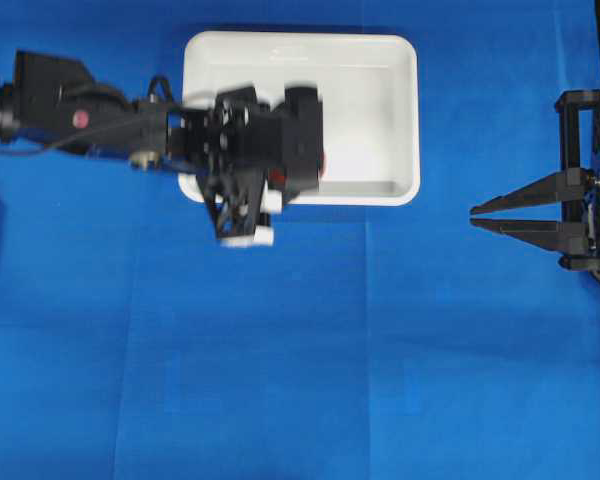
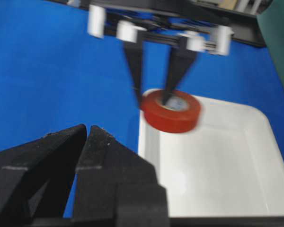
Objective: Place one roll of tape in the white case with the left arm.
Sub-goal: 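Lift the tape roll and carry it left-to-right over the white tray, then lower the tape roll into the tray and open the left gripper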
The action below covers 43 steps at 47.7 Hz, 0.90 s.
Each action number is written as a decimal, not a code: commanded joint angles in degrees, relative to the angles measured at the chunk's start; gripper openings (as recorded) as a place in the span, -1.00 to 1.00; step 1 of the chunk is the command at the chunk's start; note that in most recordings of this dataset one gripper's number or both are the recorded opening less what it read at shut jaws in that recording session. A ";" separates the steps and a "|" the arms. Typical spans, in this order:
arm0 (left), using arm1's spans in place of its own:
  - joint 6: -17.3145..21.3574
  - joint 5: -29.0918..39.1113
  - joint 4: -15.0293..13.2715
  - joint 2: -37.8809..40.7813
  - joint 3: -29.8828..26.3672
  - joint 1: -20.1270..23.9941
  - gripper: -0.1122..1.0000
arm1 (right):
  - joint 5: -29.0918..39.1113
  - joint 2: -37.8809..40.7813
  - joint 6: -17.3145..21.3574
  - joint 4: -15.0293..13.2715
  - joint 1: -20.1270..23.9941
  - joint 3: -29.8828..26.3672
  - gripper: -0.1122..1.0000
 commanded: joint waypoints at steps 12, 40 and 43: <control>0.97 -9.14 0.09 5.36 1.67 7.29 -0.35 | -0.18 0.44 0.09 -0.09 -0.09 -0.79 -1.00; 1.14 -13.97 0.00 9.49 1.85 8.70 0.64 | 0.62 0.62 0.35 -0.09 -0.09 -0.79 -1.00; 1.32 -13.10 0.00 7.73 2.20 8.44 0.66 | 0.62 0.62 0.35 0.00 -0.09 -0.88 -1.00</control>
